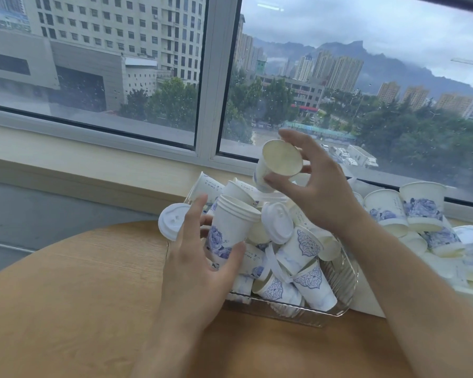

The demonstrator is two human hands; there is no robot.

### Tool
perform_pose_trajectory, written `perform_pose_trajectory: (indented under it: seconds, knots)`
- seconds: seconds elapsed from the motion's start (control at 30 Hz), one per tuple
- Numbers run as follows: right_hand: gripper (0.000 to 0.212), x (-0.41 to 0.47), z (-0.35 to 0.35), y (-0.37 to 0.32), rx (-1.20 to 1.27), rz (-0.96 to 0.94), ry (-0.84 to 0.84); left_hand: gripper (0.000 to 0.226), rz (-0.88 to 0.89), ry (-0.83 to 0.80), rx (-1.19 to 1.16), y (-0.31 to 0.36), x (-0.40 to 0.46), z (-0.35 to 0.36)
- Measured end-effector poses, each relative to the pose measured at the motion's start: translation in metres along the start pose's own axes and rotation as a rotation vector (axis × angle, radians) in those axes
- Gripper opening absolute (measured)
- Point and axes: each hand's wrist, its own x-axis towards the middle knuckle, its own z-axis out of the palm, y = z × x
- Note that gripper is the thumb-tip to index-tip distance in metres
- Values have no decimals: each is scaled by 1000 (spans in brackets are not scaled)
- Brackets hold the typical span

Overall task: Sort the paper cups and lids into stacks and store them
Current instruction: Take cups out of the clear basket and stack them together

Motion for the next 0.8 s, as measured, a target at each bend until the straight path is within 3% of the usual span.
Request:
perform_pose_trajectory:
  seconds: [0.17, 0.27, 0.8]
  knots:
    - [57, -9, -17, -17, 361, 146, -17, 94, 21, -54, -20, 4, -2, 3]
    - [59, -16, -18, -18, 453, 200, -81, 94, 38, -70, -34, 7, -5, 6]
    - [61, -45, -1, -15, 301, 181, -294, 93, 85, -96, -23, 14, -6, 7]
